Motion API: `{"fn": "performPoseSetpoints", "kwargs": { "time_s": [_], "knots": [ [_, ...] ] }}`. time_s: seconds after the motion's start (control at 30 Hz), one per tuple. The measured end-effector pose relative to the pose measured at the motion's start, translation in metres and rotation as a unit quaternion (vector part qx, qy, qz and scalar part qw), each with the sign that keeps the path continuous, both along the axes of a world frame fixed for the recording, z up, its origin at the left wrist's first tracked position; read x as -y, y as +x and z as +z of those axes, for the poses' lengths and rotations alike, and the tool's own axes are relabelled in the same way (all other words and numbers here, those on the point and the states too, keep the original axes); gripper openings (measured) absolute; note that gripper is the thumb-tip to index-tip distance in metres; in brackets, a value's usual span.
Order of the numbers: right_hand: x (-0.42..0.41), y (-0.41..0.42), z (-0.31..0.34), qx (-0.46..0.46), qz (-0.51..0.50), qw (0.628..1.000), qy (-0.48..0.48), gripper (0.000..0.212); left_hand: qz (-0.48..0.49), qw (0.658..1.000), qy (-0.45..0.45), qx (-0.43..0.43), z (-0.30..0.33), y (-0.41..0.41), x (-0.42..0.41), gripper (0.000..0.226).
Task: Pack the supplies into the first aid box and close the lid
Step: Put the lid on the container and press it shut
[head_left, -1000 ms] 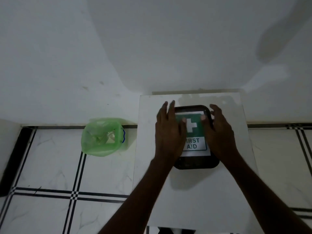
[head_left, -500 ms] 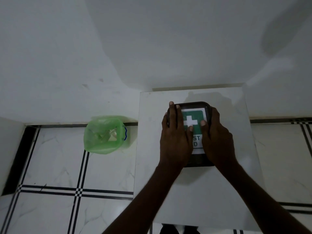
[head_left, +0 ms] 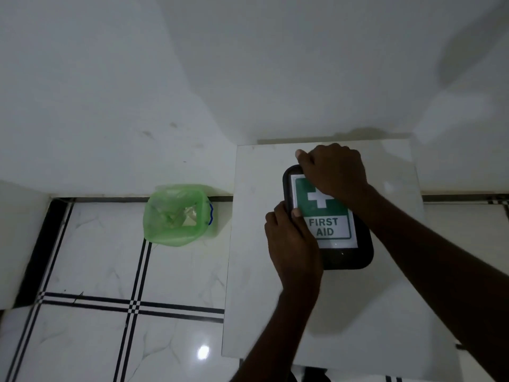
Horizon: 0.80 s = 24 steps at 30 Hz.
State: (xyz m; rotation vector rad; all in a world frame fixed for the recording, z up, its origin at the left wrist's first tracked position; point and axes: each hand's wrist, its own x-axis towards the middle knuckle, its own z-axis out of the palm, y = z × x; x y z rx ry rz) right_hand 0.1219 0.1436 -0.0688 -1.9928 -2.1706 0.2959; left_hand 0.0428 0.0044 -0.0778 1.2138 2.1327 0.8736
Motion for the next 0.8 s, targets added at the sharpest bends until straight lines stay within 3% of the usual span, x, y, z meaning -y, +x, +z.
{"fn": "performPoseSetpoints", "kwargs": {
  "time_s": [0.13, 0.3, 0.5, 0.63, 0.8],
  "knots": [
    [0.001, -0.004, -0.005, 0.059, 0.011, 0.997, 0.047, 0.06, 0.006, 0.999, 0.002, -0.037, -0.002, 0.001, 0.0, 0.042],
    [0.003, -0.004, -0.004, 0.056, 0.029, 0.997, 0.034, 0.062, 0.004, 0.999, 0.0, -0.044, -0.003, 0.002, 0.001, 0.04],
    [0.024, 0.023, 0.009, -0.154, -0.025, 0.986, 0.061, 0.043, -0.071, 0.997, 0.003, -0.008, 0.004, -0.007, -0.001, 0.053],
    [0.089, 0.041, -0.004, -0.211, -0.101, 0.972, 0.014, 0.051, -0.109, 0.992, 0.01, 0.057, 0.003, -0.01, -0.01, 0.057],
    [0.108, 0.041, -0.018, -0.282, -0.119, 0.952, 0.015, 0.046, -0.09, 0.995, 0.024, 0.047, -0.002, -0.004, -0.012, 0.05]
  ]
}}
